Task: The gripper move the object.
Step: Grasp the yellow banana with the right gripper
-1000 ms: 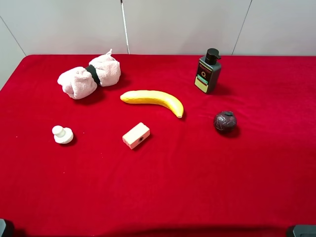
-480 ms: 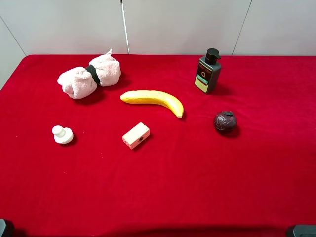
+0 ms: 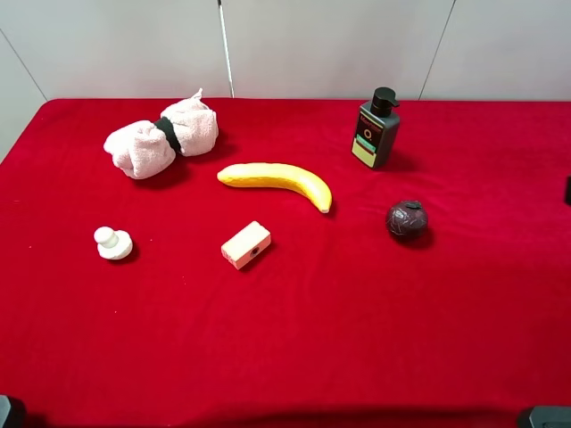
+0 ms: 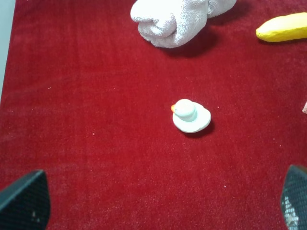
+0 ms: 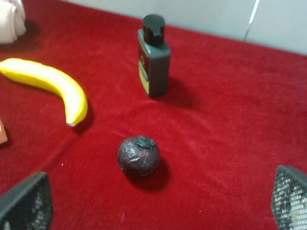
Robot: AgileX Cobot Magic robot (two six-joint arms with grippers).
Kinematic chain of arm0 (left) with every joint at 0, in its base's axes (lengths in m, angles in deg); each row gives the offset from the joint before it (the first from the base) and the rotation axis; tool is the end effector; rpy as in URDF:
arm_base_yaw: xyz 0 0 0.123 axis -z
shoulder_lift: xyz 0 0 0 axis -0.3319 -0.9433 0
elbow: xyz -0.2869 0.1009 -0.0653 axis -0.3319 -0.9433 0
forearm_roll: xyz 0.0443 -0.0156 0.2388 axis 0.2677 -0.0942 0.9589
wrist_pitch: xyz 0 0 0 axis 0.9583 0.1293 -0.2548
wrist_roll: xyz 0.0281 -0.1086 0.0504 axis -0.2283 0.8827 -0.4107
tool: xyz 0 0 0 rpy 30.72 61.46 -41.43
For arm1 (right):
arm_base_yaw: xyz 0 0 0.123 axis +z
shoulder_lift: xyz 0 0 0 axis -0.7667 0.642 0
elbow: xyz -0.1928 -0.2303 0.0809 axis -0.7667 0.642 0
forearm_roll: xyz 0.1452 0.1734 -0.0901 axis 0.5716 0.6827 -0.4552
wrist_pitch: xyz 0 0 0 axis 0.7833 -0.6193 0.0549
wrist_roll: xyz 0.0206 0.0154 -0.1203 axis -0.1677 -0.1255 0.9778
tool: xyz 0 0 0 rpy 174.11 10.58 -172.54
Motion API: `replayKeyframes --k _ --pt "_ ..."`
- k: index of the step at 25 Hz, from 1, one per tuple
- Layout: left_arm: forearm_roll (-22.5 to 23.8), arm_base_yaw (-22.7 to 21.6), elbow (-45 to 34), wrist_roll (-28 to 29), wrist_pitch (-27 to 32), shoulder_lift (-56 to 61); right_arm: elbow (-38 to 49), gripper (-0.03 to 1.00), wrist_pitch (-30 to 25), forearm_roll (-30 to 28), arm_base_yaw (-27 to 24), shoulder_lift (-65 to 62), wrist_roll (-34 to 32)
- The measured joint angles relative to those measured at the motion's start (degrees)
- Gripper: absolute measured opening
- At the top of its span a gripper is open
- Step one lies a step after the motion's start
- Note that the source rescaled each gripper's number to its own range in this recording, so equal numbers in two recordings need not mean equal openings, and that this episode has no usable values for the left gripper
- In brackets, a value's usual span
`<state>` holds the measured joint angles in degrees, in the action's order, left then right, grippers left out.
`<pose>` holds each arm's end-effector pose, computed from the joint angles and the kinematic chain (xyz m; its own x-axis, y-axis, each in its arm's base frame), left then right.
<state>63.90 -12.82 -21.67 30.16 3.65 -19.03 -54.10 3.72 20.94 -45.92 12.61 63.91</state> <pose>-0.0092 0.0011 0.2525 -0.4673 0.0818 -0.8803 0.1274 0.9915 0.0245 0.0536 0.0311 0.2867 -0.4837 -0.1704 -0.8585 -0.3276 0.9448 -0.0030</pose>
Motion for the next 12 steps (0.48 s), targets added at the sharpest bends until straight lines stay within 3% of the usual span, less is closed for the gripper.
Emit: replayKeyframes --k 12 --pt "0.0 0.0 0.0 0.0 0.0 0.0 -4.87 1.0 0.95 0.76 1.67 14.69 2.45"
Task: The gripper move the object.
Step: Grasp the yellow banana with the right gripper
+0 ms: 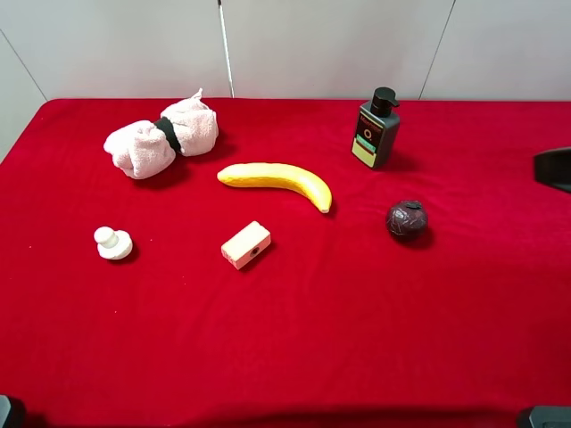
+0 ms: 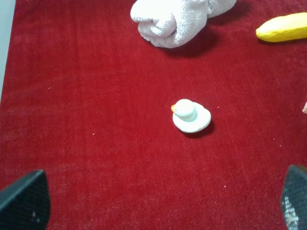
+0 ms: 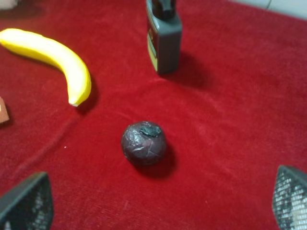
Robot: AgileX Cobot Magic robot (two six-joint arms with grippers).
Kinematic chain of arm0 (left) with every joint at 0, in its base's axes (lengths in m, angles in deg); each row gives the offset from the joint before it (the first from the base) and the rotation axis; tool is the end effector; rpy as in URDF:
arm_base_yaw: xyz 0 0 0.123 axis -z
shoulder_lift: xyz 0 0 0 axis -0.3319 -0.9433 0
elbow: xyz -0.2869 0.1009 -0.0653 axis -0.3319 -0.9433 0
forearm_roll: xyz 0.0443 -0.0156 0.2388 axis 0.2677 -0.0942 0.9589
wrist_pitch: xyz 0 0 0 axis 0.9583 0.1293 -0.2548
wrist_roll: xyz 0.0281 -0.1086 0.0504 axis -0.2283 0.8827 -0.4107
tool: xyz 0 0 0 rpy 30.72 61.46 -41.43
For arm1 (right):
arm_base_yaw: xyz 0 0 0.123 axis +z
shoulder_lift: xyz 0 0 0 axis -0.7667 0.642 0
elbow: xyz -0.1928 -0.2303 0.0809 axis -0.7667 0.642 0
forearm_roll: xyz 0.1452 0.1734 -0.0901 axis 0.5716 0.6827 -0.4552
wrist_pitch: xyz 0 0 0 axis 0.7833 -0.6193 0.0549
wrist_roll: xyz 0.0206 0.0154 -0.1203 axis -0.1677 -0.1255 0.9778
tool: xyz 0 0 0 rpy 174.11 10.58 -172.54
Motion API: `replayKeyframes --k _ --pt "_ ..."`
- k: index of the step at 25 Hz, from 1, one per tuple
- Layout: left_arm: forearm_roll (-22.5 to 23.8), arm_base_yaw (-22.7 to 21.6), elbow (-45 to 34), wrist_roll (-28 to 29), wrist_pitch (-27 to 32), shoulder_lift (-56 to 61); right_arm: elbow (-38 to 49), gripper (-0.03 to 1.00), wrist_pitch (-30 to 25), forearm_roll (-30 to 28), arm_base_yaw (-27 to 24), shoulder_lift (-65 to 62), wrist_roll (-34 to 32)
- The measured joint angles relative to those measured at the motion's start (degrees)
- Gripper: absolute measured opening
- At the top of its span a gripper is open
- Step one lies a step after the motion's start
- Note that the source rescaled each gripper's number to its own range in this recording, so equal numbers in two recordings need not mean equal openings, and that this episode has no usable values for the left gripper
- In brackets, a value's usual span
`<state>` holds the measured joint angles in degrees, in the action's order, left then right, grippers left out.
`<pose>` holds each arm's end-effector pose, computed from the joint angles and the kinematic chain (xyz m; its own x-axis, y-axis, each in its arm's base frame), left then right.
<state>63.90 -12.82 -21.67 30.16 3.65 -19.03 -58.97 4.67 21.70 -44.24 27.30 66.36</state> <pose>-0.0092 0.0011 0.2525 -0.4673 0.0818 -0.8803 0.1274 0.9915 0.0245 0.0978 0.0379 0.2969 -0.5913 -0.2244 -0.7746 -0.3744 0.9271 0.0172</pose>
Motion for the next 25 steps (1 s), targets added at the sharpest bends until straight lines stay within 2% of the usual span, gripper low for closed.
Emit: replayKeyframes --k 13,25 --pt "0.0 0.0 0.0 0.0 0.0 0.0 -0.48 1.0 13.85 -3.1 17.05 14.18 -1.67" --pt "0.0 0.0 0.0 0.0 0.0 0.0 -13.74 1.0 14.69 -7.83 27.72 32.04 -1.67"
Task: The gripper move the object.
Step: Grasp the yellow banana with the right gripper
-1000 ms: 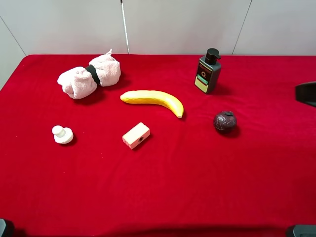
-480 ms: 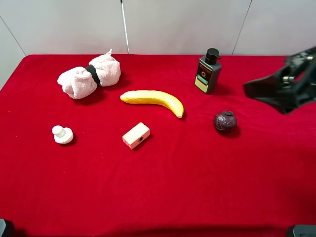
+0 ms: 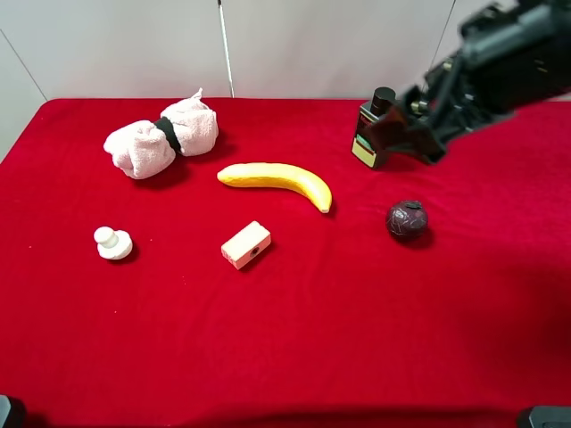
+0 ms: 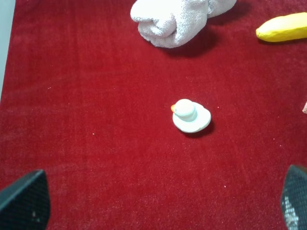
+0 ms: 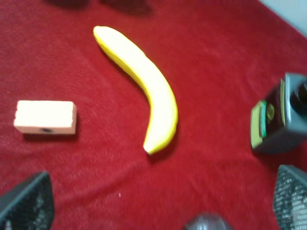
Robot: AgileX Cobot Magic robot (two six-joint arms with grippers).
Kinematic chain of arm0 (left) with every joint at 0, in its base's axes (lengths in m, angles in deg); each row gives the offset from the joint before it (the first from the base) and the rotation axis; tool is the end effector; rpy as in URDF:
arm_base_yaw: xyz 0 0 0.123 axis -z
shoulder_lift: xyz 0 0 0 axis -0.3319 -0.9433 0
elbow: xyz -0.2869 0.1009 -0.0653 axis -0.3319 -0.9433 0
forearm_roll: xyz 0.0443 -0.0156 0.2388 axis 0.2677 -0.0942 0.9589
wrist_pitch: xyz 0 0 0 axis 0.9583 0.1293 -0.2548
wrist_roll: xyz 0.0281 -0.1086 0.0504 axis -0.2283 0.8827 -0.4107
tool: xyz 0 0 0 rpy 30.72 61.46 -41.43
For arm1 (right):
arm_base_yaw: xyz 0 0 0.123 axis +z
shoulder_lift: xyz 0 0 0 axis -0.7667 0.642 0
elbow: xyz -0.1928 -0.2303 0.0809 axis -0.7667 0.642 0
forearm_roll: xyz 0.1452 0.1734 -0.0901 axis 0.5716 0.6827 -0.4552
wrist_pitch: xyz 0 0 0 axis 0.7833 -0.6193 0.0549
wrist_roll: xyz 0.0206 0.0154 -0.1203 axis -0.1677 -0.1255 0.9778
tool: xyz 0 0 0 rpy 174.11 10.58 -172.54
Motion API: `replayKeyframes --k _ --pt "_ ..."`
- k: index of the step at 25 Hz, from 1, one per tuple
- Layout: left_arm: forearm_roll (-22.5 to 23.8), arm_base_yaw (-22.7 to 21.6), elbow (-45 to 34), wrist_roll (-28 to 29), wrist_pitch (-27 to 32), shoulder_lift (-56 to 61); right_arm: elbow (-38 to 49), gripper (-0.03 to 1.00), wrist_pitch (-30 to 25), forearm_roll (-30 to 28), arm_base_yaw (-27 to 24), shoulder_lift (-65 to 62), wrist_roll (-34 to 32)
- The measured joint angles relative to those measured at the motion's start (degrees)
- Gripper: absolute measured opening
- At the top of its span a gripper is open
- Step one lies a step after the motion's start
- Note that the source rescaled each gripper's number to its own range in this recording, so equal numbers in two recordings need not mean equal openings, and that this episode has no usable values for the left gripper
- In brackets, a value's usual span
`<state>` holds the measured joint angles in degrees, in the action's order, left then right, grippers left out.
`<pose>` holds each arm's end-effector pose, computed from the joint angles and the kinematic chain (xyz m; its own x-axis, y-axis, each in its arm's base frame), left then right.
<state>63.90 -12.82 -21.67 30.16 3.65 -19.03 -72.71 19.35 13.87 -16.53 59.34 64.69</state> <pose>-0.0092 0.0011 0.2525 -0.4673 0.0818 -0.8803 0.1274 0.9915 0.0245 0.1967 0.1443 0.3004 -0.4533 -0.5466 -0.7041 -0.7144 0.6952 -0.0798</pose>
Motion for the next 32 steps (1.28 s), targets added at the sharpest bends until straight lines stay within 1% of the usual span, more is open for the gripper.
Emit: replayKeyframes --k 5,11,24,28,32 --pt "0.0 0.0 0.0 0.0 0.0 0.0 -4.86 1.0 0.0 -2.75 3.27 6.11 0.0" --pt "0.0 0.0 0.0 0.0 0.0 0.0 -10.22 1.0 -0.74 -5.31 5.57 12.65 0.0" --pt "0.0 0.0 0.0 0.0 0.0 0.0 -24.67 1.0 -6.75 -6.11 5.58 27.81 0.45" --pt "0.0 0.0 0.0 0.0 0.0 0.0 -28.44 1.0 -7.66 -6.11 5.58 32.01 0.71" --pt "0.0 0.0 0.0 0.0 0.0 0.0 -31.76 1.0 -8.93 -6.34 6.76 35.85 0.71"
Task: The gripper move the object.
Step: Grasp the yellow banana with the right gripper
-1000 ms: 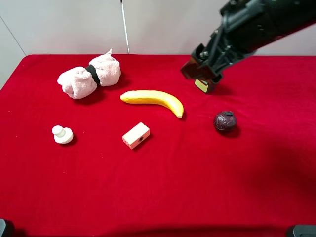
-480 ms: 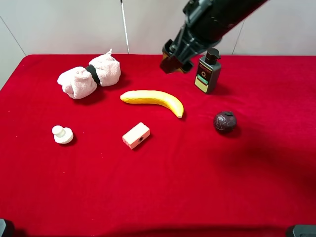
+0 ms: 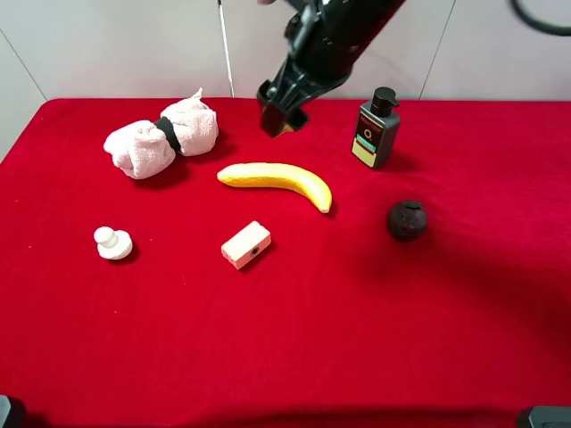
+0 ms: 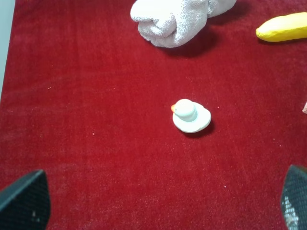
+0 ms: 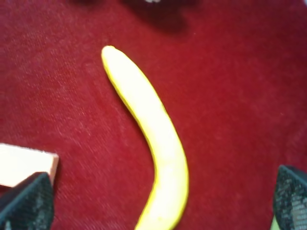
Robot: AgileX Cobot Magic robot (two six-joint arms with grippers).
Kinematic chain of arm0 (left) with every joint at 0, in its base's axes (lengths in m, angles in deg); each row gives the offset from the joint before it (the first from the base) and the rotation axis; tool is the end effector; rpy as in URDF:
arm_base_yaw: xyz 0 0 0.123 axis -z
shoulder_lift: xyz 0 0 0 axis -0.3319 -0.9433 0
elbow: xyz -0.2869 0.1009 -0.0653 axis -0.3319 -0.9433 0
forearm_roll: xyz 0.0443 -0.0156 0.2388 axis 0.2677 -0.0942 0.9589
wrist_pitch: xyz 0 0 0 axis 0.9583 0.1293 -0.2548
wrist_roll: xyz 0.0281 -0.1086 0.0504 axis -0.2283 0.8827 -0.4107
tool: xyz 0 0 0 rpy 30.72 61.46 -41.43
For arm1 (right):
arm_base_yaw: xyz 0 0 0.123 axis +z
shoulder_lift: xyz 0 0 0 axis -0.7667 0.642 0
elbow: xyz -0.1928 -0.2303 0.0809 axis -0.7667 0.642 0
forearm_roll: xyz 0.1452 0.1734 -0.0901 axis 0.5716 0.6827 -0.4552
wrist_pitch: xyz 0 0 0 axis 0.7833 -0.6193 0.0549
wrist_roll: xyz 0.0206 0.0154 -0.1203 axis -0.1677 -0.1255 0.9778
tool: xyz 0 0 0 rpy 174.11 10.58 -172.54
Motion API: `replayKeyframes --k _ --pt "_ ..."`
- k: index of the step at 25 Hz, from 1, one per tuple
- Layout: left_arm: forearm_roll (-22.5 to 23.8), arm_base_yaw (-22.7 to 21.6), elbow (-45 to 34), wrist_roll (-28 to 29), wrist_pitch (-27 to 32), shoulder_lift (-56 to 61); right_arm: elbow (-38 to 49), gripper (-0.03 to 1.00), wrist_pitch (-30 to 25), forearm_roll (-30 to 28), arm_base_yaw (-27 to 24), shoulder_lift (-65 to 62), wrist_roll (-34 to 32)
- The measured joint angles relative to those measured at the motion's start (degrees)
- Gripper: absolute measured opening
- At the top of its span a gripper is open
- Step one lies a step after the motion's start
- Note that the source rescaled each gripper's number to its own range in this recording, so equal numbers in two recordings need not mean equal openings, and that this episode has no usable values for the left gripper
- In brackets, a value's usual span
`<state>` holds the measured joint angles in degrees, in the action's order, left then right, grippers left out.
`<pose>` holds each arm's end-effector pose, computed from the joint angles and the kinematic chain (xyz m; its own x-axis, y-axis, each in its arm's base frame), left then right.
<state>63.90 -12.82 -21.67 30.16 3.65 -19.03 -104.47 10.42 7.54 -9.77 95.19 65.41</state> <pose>-0.0092 0.0011 0.2525 -0.4673 0.0818 -0.8803 0.1274 0.9915 0.0245 0.3089 0.2691 0.2575 -0.4077 -0.7587 -0.5081 -0.8354 0.5345 -0.1279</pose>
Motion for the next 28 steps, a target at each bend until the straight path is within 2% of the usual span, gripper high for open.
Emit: replayKeyframes --k 12,28 --pt "0.0 0.0 0.0 0.0 0.0 0.0 -5.7 1.0 -0.65 -0.92 3.1 10.15 0.49" --pt "0.0 0.0 0.0 0.0 0.0 0.0 -8.21 1.0 4.07 -4.01 3.28 18.83 1.05"
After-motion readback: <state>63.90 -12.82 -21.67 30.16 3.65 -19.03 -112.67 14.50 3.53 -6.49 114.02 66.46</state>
